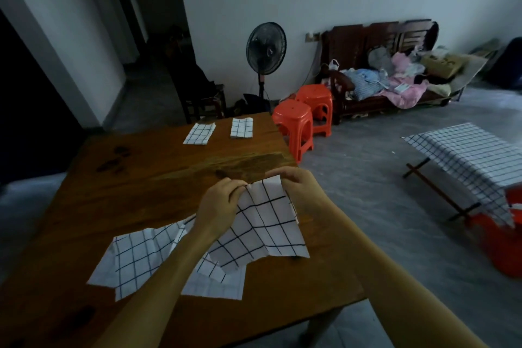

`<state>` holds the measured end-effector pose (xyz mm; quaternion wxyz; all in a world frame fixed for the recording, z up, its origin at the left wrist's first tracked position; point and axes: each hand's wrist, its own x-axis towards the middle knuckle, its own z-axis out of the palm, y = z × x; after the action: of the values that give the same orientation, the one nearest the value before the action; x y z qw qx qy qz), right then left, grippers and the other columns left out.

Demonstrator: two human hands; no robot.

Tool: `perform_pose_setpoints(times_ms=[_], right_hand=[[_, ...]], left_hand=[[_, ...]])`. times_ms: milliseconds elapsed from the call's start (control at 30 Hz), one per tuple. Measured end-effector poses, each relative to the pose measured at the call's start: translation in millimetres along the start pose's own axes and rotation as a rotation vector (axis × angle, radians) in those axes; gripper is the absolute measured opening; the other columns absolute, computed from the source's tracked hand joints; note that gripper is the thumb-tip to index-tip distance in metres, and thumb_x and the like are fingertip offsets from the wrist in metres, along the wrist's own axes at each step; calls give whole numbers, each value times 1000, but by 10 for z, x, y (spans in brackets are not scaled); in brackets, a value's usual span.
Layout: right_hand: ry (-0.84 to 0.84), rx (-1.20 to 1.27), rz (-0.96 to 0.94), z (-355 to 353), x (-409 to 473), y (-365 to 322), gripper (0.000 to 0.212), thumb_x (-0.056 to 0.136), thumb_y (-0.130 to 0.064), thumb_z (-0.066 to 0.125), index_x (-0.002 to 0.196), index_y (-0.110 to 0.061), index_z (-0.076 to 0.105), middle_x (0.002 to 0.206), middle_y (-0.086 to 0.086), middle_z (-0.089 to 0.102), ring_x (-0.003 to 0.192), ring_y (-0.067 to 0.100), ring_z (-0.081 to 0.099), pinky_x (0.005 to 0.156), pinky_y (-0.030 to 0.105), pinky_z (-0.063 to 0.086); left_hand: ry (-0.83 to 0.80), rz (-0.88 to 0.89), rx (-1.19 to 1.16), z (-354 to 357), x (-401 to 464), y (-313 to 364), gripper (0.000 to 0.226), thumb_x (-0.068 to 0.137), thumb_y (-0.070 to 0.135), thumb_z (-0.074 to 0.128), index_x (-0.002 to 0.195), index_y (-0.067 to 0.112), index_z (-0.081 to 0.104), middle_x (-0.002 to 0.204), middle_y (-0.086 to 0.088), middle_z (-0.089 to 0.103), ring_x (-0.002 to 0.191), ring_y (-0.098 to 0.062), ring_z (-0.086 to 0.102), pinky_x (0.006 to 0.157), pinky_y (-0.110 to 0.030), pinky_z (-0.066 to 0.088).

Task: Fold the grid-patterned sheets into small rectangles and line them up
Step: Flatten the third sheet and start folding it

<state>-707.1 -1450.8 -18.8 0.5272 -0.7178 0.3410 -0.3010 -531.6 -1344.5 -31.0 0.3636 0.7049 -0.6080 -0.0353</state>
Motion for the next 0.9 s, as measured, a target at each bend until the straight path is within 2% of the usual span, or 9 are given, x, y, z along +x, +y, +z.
perform_pose_setpoints(times_ms=[33,100,200,267,333,433,633,800,900], right_hand=[[3,44,6,-71,35,6,37,91,-9,45,91,-32,74,98,16,70,93,39,62,83,49,54],[21,113,0,-208,115,14,33,87,-22,42,92,-28,74,100,2,70,97,22,63,87,36,51],[32,35,-1,-352,199,10,27,93,-39,51,102,-24,72,101,-9,68,97,8,61,87,28,49],[51,-164,-74,-432,266,74,20,93,-35,60,103,-22,71,93,-11,68,87,3,62,77,25,50],[69,-266,-104,-512,318,126,13,91,-31,63,98,-23,71,86,-7,69,81,8,63,73,30,54],[99,-222,-93,-647,341,147,6,90,-28,66,91,-24,71,84,-4,70,81,14,65,75,33,54],[221,-104,-77,-863,408,130,6,90,-21,67,85,-21,70,63,-19,61,60,-7,56,58,10,42],[237,-132,-101,-801,490,79,8,92,-20,65,88,-19,71,80,-14,67,76,-4,61,69,12,48],[270,-130,-110,-772,516,30,11,93,-20,63,85,-22,70,69,-22,64,69,-5,59,64,10,45]], left_hand=[[4,-5,7,45,62,31,21,98,19,50,107,12,68,94,0,63,83,-10,55,68,-16,38],[14,-22,23,142,182,103,23,99,19,48,108,13,68,95,0,63,84,-10,54,69,-16,37],[19,-13,25,275,352,210,22,99,18,48,108,13,68,96,1,63,85,-10,55,70,-13,37],[24,-2,16,344,452,273,22,98,17,49,108,12,67,97,0,64,87,-11,56,72,-16,41],[33,9,2,403,526,320,22,98,18,50,110,12,67,99,-2,65,90,-13,58,76,-21,44],[36,13,-19,455,594,349,23,97,21,52,111,11,68,101,-2,68,93,-11,60,79,-21,46],[-6,2,-112,460,710,341,20,97,24,51,106,16,67,93,6,68,85,-8,62,74,-26,53],[-63,20,-124,470,758,256,22,94,34,53,104,19,65,88,8,65,80,-5,59,68,-29,53],[-95,20,-101,439,747,121,17,95,30,55,97,17,66,84,7,61,77,-7,57,67,-31,52]])
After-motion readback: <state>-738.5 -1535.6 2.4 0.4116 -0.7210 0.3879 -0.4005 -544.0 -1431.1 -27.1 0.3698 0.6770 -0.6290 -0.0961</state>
